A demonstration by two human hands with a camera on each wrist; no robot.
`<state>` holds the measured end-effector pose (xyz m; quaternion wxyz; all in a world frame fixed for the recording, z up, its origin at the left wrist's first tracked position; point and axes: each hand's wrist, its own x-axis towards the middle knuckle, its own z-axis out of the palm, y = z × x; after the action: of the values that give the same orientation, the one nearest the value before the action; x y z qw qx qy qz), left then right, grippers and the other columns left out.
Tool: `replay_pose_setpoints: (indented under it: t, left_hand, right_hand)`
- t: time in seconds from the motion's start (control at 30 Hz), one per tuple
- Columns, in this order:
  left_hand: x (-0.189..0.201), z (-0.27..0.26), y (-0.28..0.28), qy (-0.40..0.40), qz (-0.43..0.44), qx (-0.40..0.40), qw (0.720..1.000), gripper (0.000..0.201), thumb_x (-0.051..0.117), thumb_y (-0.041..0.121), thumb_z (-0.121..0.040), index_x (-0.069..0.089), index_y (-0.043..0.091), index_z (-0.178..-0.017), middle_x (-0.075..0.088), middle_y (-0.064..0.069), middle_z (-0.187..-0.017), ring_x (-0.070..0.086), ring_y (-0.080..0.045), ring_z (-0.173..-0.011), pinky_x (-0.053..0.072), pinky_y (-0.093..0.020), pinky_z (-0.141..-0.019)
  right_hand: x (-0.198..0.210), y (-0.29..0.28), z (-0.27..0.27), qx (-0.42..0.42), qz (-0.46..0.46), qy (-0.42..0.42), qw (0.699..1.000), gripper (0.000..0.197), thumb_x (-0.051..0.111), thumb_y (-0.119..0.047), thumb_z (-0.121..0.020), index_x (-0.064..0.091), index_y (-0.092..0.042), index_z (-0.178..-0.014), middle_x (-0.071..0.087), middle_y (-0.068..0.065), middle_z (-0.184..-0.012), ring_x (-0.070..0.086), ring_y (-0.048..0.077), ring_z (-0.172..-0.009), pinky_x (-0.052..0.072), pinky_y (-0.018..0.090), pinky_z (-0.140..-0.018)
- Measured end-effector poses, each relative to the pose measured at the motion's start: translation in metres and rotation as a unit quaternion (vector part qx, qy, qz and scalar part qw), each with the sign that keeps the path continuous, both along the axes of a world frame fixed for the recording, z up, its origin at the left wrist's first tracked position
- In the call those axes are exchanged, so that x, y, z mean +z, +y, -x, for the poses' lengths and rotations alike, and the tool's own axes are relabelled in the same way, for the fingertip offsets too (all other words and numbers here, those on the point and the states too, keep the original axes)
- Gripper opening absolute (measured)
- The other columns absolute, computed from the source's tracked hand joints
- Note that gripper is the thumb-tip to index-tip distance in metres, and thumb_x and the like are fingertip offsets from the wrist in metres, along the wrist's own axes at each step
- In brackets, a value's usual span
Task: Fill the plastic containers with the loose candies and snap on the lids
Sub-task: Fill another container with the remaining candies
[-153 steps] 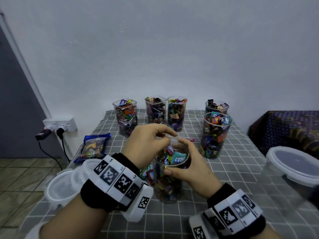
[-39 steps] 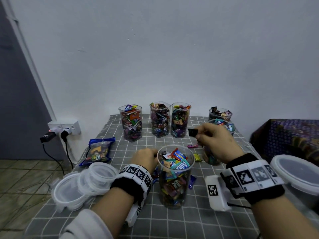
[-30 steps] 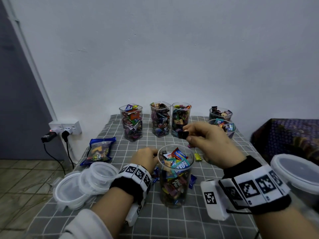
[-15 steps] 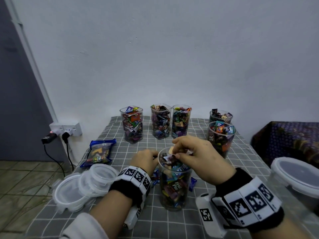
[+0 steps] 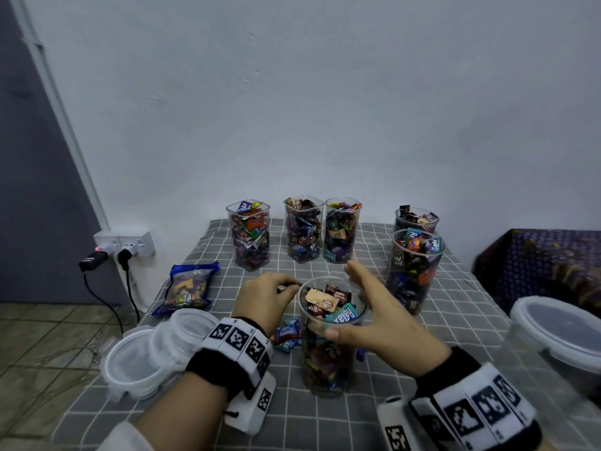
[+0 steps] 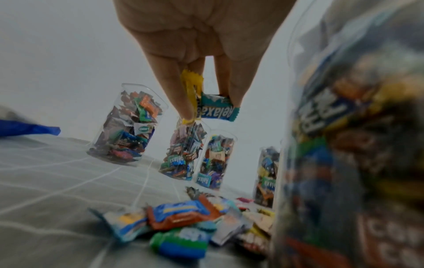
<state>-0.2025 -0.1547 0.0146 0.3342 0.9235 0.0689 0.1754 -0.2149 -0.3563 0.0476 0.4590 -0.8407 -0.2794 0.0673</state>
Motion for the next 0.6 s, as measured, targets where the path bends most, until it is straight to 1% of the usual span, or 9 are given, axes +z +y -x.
replay_pose_setpoints:
  t: [0.03, 0.1, 0.17, 0.2, 0.3, 0.43, 0.5, 0.57, 0.6]
  left_hand:
    - [0.001, 0.001, 0.001, -0.014, 0.017, 0.001, 1.000, 0.016, 0.060, 0.028, -0.090, 0.073, 0.024, -0.099, 0.071, 0.005, -0.100, 0.062, -0.013, -0.089, 0.049, -0.030, -0.081]
    - [0.004, 0.004, 0.003, -0.044, 0.047, 0.003, 0.998, 0.015, 0.061, 0.027, -0.089, 0.074, 0.024, -0.097, 0.071, 0.005, -0.096, 0.063, -0.013, -0.087, 0.051, -0.033, -0.082]
    - [0.012, 0.008, 0.004, -0.082, 0.089, -0.002, 0.993, 0.012, 0.064, 0.025, -0.088, 0.074, 0.024, -0.094, 0.071, 0.007, -0.090, 0.063, -0.012, -0.085, 0.052, -0.035, -0.082]
    - [0.017, 0.009, 0.004, -0.100, 0.111, -0.011, 0.989, 0.010, 0.065, 0.023, -0.087, 0.074, 0.025, -0.092, 0.070, 0.008, -0.088, 0.063, -0.011, -0.083, 0.053, -0.035, -0.081]
    - [0.033, 0.015, -0.001, -0.133, 0.161, -0.062, 0.976, 0.014, 0.066, 0.019, -0.086, 0.070, 0.033, -0.084, 0.069, 0.012, -0.084, 0.063, -0.006, -0.079, 0.054, -0.030, -0.077]
    - [0.050, 0.024, -0.012, -0.130, 0.147, -0.144, 0.970, 0.023, 0.068, 0.018, -0.083, 0.067, 0.041, -0.080, 0.068, 0.016, -0.080, 0.061, 0.004, -0.073, 0.051, -0.018, -0.071]
    - [0.054, 0.027, -0.019, -0.113, 0.118, -0.172, 0.971, 0.022, 0.068, 0.020, -0.083, 0.067, 0.042, -0.081, 0.069, 0.013, -0.083, 0.063, 0.001, -0.077, 0.053, -0.021, -0.074]
    - [0.055, 0.028, -0.025, -0.099, 0.103, -0.189, 0.972, 0.019, 0.069, 0.021, -0.083, 0.070, 0.040, -0.086, 0.071, 0.009, -0.087, 0.065, -0.003, -0.081, 0.056, -0.029, -0.077]
    - [0.054, 0.028, -0.027, -0.092, 0.102, -0.194, 0.971, 0.017, 0.070, 0.020, -0.083, 0.072, 0.036, -0.089, 0.071, 0.008, -0.089, 0.066, -0.004, -0.082, 0.057, -0.032, -0.077]
  right_hand:
    - [-0.004, 0.000, -0.001, 0.006, -0.012, 0.019, 1.000, 0.125, 0.073, -0.063, -0.044, 0.010, -0.031, -0.148, 0.026, -0.018, -0.143, 0.026, -0.002, -0.132, 0.026, 0.019, -0.107]
    - [-0.013, 0.001, -0.004, 0.007, -0.030, 0.046, 0.998, 0.125, 0.086, -0.045, -0.053, 0.006, -0.031, -0.147, 0.028, -0.014, -0.143, 0.030, -0.001, -0.130, 0.028, 0.011, -0.100]
    - [-0.019, 0.002, -0.007, -0.001, -0.054, 0.071, 0.996, 0.117, 0.087, -0.026, -0.062, 0.006, -0.030, -0.147, 0.033, -0.012, -0.139, 0.036, 0.001, -0.125, 0.031, 0.004, -0.092]
    - [-0.021, 0.002, -0.009, -0.006, -0.061, 0.073, 0.995, 0.114, 0.087, -0.024, -0.063, 0.009, -0.029, -0.146, 0.036, -0.010, -0.137, 0.038, 0.003, -0.124, 0.032, 0.005, -0.091]
    - [-0.027, 0.002, -0.012, -0.012, -0.066, 0.057, 0.996, 0.105, 0.089, -0.031, -0.055, 0.021, -0.031, -0.136, 0.042, -0.005, -0.137, 0.043, 0.008, -0.123, 0.035, 0.018, -0.100]
    - [-0.030, 0.003, -0.014, -0.009, -0.074, 0.044, 0.996, 0.098, 0.088, -0.029, -0.056, 0.025, -0.032, -0.131, 0.044, -0.008, -0.133, 0.045, 0.006, -0.121, 0.036, 0.016, -0.099]
    - [-0.030, 0.002, -0.014, -0.002, -0.082, 0.044, 0.996, 0.093, 0.088, -0.024, -0.060, 0.026, -0.033, -0.129, 0.044, -0.010, -0.130, 0.046, 0.005, -0.120, 0.037, 0.014, -0.097]
    - [-0.031, 0.001, -0.014, 0.010, -0.097, 0.048, 0.994, 0.091, 0.089, -0.028, -0.056, 0.029, -0.036, -0.124, 0.046, -0.012, -0.127, 0.048, 0.002, -0.117, 0.040, 0.011, -0.094]
    - [-0.031, 0.001, -0.014, 0.014, -0.105, 0.049, 0.993, 0.093, 0.090, -0.033, -0.052, 0.030, -0.038, -0.123, 0.048, -0.012, -0.126, 0.050, 0.001, -0.115, 0.042, 0.012, -0.094]
